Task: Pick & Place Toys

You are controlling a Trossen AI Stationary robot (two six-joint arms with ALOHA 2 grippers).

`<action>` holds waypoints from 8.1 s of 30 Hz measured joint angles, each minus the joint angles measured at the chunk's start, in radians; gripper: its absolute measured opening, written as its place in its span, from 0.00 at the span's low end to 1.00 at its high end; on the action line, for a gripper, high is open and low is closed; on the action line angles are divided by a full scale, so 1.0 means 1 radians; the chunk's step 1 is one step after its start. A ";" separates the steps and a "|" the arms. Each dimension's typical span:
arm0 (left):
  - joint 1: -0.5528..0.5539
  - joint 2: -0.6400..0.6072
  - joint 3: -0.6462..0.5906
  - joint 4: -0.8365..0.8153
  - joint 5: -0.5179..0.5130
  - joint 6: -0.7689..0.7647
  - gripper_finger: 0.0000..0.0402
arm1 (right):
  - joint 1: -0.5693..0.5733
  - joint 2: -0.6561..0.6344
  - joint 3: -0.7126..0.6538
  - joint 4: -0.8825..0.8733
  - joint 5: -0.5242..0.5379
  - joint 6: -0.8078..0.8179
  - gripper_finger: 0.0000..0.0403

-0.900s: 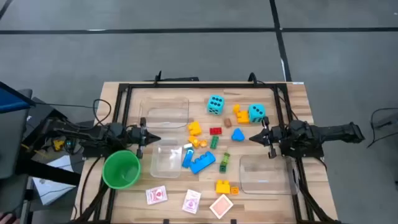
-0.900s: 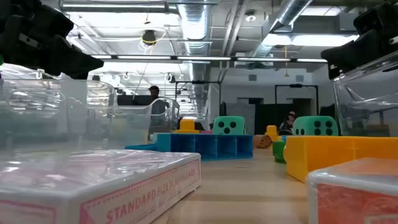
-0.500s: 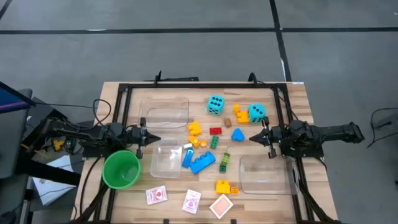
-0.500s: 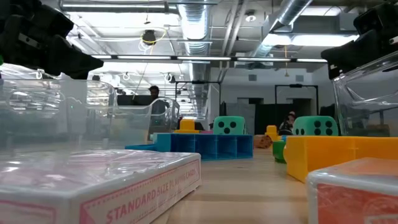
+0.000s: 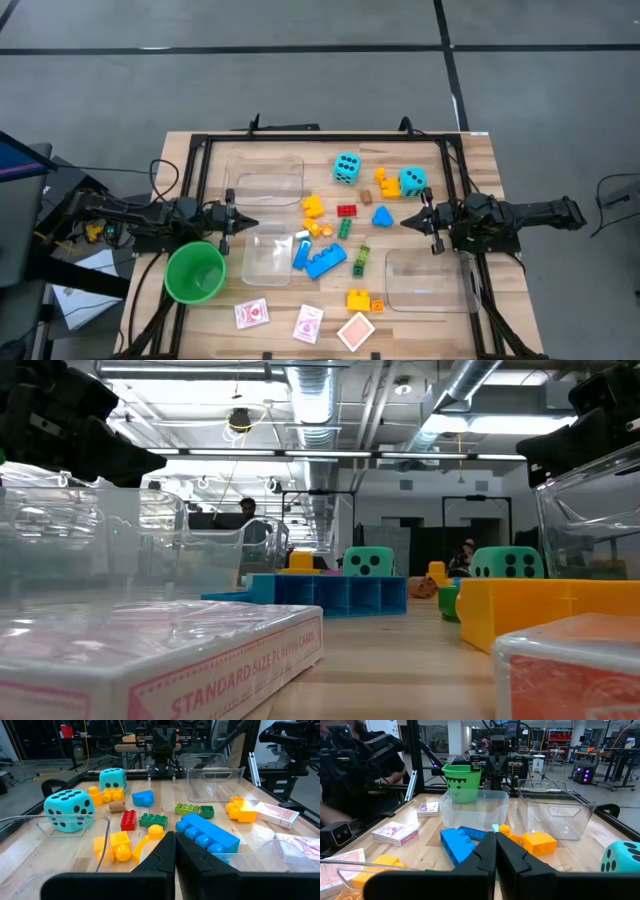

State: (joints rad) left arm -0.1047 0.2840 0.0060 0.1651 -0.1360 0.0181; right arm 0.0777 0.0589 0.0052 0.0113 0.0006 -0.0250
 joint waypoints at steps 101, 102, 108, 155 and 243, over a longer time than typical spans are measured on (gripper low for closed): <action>0.001 0.364 0.090 1.101 -0.391 0.404 0.95 | -0.009 0.549 0.662 -0.276 0.493 0.317 0.97; 0.001 0.364 0.090 1.102 -0.391 0.404 0.95 | -0.009 0.587 0.705 -0.340 0.526 0.344 0.96; 0.001 0.364 0.091 1.112 -0.387 0.404 0.97 | -0.039 0.877 0.957 -0.736 0.602 0.590 0.96; -0.002 0.366 0.092 1.030 -0.372 0.290 0.98 | -0.006 1.642 1.002 -0.868 0.469 1.106 0.96; 0.009 0.366 0.092 1.020 -0.372 0.283 0.98 | 0.099 1.060 0.831 -0.785 0.592 1.027 0.64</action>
State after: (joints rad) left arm -0.0960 0.6498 0.0982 1.1847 -0.5079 0.3007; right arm 0.1768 1.1191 0.8360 -0.7733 0.5922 1.0022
